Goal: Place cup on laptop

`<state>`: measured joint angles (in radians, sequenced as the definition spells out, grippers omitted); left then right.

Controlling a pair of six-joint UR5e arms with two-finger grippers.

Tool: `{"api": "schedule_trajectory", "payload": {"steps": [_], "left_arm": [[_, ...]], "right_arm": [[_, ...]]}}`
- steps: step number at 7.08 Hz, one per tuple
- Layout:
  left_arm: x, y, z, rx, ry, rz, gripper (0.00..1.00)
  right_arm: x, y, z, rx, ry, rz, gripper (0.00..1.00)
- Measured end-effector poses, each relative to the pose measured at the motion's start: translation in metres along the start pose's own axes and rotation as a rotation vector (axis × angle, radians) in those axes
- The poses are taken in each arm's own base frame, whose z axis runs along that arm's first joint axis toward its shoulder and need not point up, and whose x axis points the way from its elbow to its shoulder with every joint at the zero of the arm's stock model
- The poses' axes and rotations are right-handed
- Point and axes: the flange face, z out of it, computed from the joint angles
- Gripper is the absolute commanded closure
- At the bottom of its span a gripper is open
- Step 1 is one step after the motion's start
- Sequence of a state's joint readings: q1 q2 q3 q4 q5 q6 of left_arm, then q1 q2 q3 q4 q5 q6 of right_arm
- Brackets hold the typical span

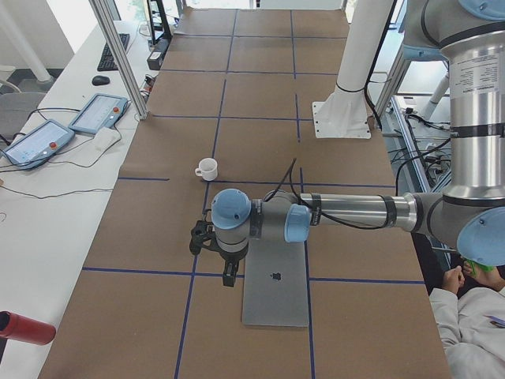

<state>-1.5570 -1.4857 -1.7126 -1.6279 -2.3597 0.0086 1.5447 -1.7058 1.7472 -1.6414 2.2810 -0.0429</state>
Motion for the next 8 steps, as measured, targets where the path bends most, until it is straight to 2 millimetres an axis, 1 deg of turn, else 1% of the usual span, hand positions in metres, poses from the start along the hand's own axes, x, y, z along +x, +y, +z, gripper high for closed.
{"api": "schedule_trajectory", "payload": {"steps": [1, 2, 3, 4, 5, 6, 7, 8], "left_arm": [[0.028, -0.034, -0.008, 0.023, 0.005, -0.018, 0.0], [0.068, -0.077, -0.014, 0.042, 0.017, -0.025, 0.0], [0.116, -0.118, -0.009, 0.037, 0.033, -0.034, 0.0], [0.175, -0.158, 0.01, 0.01, 0.053, -0.052, 0.0], [0.231, -0.194, 0.033, -0.024, 0.067, -0.085, 0.0], [0.278, -0.225, 0.054, -0.05, 0.078, -0.125, 0.0], [0.31, -0.246, 0.074, -0.061, 0.09, -0.164, 0.0], [0.337, -0.261, 0.099, -0.07, 0.103, -0.198, 0.0]], "right_arm": [[0.0, 0.0, 0.0, 0.0, 0.0, 0.0, 0.0], [0.0, 0.0, 0.0, 0.0, 0.0, 0.0, 0.0], [0.0, 0.0, 0.0, 0.0, 0.001, 0.0, 0.0], [0.0, 0.0, 0.0, 0.0, 0.0, 0.0, 0.0], [0.0, 0.0, 0.0, 0.0, 0.0, 0.0, 0.0], [0.0, 0.0, 0.0, 0.0, 0.0, -0.001, 0.0], [0.0, 0.0, 0.0, 0.0, 0.0, -0.001, 0.0], [0.0, 0.0, 0.0, 0.001, 0.0, -0.001, 0.0]]}}
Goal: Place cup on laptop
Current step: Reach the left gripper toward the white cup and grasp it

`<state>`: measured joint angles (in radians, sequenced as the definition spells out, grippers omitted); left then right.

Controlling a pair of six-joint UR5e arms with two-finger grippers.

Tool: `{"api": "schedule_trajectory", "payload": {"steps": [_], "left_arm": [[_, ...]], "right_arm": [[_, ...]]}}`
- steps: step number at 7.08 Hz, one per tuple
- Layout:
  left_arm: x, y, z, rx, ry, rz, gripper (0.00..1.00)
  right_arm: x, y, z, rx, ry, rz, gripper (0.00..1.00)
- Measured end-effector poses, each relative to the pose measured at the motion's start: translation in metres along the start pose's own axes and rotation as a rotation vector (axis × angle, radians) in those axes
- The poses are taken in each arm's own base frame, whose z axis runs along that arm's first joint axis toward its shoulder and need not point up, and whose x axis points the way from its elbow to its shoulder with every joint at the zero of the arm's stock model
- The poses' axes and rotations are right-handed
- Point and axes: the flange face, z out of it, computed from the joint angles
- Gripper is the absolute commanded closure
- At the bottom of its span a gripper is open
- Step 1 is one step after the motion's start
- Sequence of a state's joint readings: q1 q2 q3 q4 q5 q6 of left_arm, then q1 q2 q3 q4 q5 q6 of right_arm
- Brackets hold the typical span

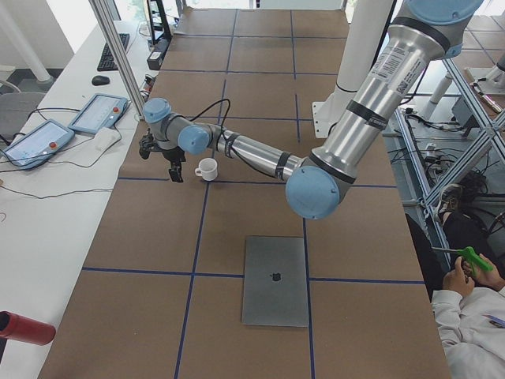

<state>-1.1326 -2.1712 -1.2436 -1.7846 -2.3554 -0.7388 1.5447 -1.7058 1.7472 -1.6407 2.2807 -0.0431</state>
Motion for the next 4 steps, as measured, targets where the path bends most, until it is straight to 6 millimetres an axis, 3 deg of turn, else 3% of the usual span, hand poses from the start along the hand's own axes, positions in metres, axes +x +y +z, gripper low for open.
{"api": "schedule_trajectory", "payload": {"steps": [1, 3, 4], "left_arm": [[0.02, -0.004, 0.028, -0.019, 0.004, -0.022, 0.0], [0.043, 0.007, 0.075, -0.073, -0.011, -0.06, 0.05], [0.05, 0.015, 0.092, -0.096, -0.02, -0.072, 0.26]], "right_arm": [[0.0, 0.0, 0.0, 0.0, 0.0, 0.0, 0.0], [0.0, 0.0, 0.0, 0.0, 0.0, 0.0, 0.0], [0.0, 0.0, 0.0, -0.001, 0.0, 0.0, 0.0]]}}
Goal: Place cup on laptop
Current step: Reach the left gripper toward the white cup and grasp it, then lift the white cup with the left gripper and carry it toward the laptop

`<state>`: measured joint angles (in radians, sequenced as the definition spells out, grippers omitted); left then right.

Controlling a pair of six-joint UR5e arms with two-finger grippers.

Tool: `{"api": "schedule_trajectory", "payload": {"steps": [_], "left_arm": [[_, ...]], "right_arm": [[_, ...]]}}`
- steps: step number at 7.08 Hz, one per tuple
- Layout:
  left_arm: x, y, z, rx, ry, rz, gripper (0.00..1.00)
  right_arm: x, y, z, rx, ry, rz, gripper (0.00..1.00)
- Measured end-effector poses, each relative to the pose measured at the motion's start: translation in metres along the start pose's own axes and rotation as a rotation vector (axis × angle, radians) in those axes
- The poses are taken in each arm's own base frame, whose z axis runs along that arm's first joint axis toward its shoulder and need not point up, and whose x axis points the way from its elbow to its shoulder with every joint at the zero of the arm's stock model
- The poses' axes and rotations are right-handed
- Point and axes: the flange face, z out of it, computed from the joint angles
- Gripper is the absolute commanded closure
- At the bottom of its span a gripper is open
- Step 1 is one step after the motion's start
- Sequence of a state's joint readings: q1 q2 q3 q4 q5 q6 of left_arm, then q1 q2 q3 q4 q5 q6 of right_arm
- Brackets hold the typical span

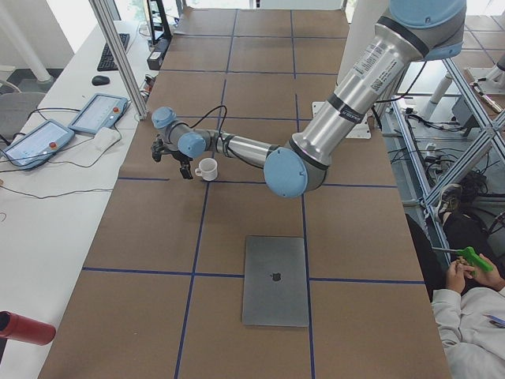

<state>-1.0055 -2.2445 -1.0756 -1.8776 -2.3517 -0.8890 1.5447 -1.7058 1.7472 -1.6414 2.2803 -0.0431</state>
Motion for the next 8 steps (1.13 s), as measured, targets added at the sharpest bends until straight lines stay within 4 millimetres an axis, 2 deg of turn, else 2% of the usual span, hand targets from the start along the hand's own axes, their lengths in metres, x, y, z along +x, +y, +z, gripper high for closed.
{"api": "schedule_trajectory", "payload": {"steps": [1, 3, 5, 7, 8], "left_arm": [[0.003, 0.004, 0.012, -0.016, -0.008, -0.011, 0.99], [0.005, 0.008, 0.021, -0.033, -0.016, -0.033, 1.0], [0.006, 0.007, 0.021, -0.035, -0.018, -0.041, 1.0], [0.003, 0.0, 0.004, -0.014, -0.007, -0.047, 1.0], [-0.005, -0.008, -0.016, 0.008, 0.0, -0.045, 1.0]], "right_arm": [[0.0, 0.0, 0.0, 0.0, 0.0, 0.0, 0.0], [0.0, 0.0, 0.0, 0.0, -0.001, 0.0, 0.0], [0.0, 0.0, 0.0, 0.0, -0.001, 0.0, 0.0], [0.0, 0.0, 0.0, 0.0, 0.0, 0.0, 0.0], [0.0, 0.0, 0.0, 0.0, 0.0, 0.0, 0.0]]}}
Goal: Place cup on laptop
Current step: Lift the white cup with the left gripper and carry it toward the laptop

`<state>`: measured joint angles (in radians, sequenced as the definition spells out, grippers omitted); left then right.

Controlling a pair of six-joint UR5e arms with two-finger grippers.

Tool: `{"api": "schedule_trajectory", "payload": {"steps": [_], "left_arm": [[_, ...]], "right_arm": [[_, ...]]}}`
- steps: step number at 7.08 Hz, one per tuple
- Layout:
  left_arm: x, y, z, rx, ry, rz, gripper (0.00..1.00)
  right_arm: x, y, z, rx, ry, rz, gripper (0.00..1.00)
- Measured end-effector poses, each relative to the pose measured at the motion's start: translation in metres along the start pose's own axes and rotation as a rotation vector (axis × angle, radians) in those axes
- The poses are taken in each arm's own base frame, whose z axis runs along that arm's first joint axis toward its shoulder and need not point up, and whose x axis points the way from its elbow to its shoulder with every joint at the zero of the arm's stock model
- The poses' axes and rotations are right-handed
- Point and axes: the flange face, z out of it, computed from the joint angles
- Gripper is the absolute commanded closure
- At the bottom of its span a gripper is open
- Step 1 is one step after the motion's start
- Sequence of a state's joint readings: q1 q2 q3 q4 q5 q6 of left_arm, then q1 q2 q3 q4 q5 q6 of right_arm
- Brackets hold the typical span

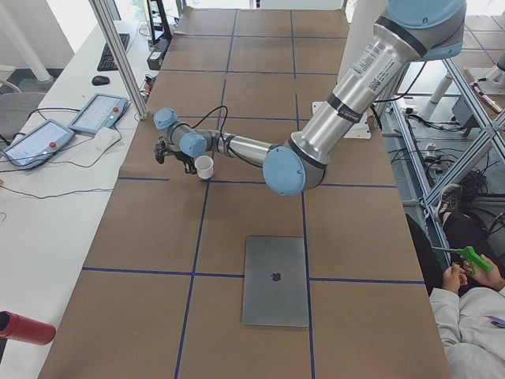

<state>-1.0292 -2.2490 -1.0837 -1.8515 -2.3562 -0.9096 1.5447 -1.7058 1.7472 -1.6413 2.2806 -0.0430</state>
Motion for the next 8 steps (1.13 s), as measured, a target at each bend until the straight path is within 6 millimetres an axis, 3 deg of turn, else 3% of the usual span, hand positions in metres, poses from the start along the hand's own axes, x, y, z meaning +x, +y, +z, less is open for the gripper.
{"api": "schedule_trajectory", "payload": {"steps": [2, 4, 5, 6, 8], "left_arm": [[-0.041, 0.002, -0.048, 0.018, -0.024, 0.046, 1.0], [-0.103, 0.032, -0.109, 0.021, -0.068, 0.142, 1.0], [-0.142, 0.056, -0.125, 0.021, -0.08, 0.194, 1.0], [-0.19, 0.089, -0.128, 0.015, -0.094, 0.236, 1.0], [-0.29, 0.158, -0.109, 0.0, -0.152, 0.287, 1.0]], "right_arm": [[0.0, 0.0, 0.0, 0.0, 0.0, 0.0, 0.0], [0.0, 0.0, 0.0, 0.0, 0.0, 0.0, 0.0], [0.0, 0.0, 0.0, 0.0, 0.0, 0.0, 0.0], [0.0, 0.0, 0.0, 0.0, 0.0, 0.0, 0.0], [0.0, 0.0, 0.0, 0.0, 0.001, 0.0, 0.0]]}}
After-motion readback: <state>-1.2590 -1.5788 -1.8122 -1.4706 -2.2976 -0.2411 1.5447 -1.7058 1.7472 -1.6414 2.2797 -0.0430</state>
